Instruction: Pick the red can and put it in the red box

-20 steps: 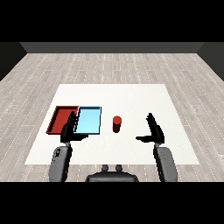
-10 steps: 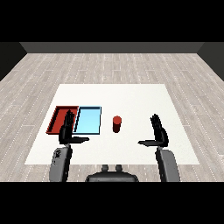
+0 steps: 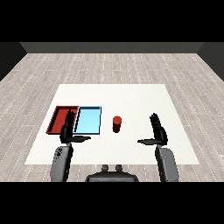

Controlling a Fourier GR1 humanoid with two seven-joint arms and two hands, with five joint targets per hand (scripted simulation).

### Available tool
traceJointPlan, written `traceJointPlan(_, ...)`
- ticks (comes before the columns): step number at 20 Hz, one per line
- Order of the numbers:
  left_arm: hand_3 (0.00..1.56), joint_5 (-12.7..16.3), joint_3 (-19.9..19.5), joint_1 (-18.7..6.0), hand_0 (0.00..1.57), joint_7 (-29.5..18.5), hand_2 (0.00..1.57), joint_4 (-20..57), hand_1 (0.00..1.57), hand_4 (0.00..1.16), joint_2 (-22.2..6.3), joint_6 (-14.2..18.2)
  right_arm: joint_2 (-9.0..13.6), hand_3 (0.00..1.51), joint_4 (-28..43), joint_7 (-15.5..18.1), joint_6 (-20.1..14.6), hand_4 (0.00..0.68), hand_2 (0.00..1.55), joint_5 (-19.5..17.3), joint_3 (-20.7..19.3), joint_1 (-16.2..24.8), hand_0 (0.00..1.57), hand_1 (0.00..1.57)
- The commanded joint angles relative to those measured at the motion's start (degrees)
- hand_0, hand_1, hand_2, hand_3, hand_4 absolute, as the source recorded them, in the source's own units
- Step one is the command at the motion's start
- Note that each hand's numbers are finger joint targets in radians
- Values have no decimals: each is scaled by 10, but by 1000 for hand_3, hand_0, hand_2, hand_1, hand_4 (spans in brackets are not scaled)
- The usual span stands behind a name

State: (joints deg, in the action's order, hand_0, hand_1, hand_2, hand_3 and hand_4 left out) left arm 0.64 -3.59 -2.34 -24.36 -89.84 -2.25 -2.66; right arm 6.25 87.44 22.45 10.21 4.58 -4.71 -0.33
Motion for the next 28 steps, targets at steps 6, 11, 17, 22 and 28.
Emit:
traceJointPlan(6, 0, 9, 0, 22, 0, 16, 0, -28, 0, 0, -9, -8, -2, 0, -15, -74, 3, 0, 0, 24, -6, -78, 0, 0)
traceJointPlan(11, 0, 8, -12, -17, 0, 13, 0, 10, 0, 0, -8, 8, -30, 0, -43, -63, -19, 0, 0, 10, 12, -81, 0, 0)
traceJointPlan(17, 0, 8, 1, 1, 0, 27, 0, -19, 0, 0, 1, 11, -61, 0, -81, -47, -44, 0, 0, 25, 52, -85, 0, 0)
traceJointPlan(22, 0, 13, -14, -21, 0, 5, 0, 22, 0, 0, -8, 7, -62, 0, -162, -17, -49, 0, 0, 25, 43, -145, 0, 0)
traceJointPlan(28, 0, 19, 6, 28, 0, 22, 0, -36, 0, 0, -1, -1, -62, 0, -203, -2, -66, 0, 0, 39, 54, -166, 0, 0)
